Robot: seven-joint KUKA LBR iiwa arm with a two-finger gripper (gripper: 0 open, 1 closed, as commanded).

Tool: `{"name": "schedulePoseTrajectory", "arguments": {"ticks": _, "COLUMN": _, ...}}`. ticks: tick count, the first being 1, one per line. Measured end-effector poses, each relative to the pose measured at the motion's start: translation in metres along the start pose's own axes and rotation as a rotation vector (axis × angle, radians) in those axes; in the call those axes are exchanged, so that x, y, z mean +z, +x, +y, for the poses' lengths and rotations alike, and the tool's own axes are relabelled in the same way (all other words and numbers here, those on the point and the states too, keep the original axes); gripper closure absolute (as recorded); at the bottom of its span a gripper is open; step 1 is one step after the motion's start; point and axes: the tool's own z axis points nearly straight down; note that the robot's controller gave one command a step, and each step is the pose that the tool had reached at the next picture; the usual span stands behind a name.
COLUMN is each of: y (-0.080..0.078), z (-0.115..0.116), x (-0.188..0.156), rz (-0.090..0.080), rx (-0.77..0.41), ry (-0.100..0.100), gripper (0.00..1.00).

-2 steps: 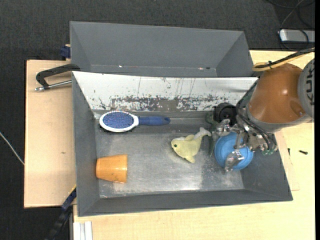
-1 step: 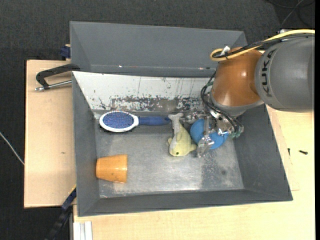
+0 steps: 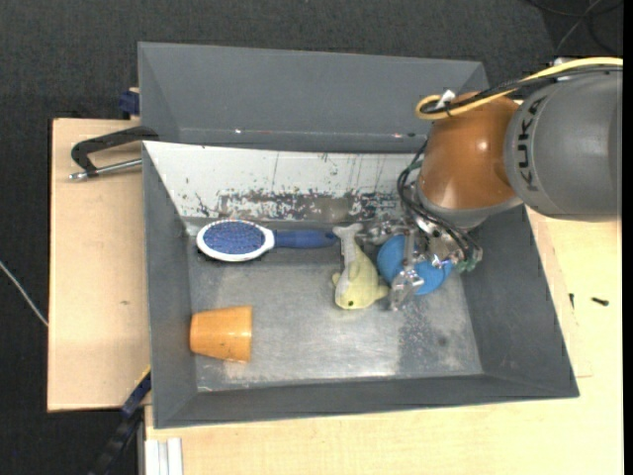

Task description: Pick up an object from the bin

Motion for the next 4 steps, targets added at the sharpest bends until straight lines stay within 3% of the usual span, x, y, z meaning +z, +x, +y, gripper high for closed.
{"name": "schedulePoseTrajectory", "arguments": {"ticks": 2, "y": -0.001, "z": 0.000, "x": -0.001, "rz": -0.001, "rx": 0.001, "ry": -0.001, "gripper": 0.00}}
{"name": "schedulePoseTrajectory", "arguments": {"ticks": 3, "y": -0.003, "z": 0.000, "x": -0.003, "rz": -0.006, "rx": 0.003, "ry": -0.001, "gripper": 1.00}}
{"name": "schedulePoseTrajectory", "arguments": {"ticks": 4, "y": -0.005, "z": 0.000, "x": -0.027, "rz": -0.006, "rx": 0.004, "ry": 0.001, "gripper": 1.00}}
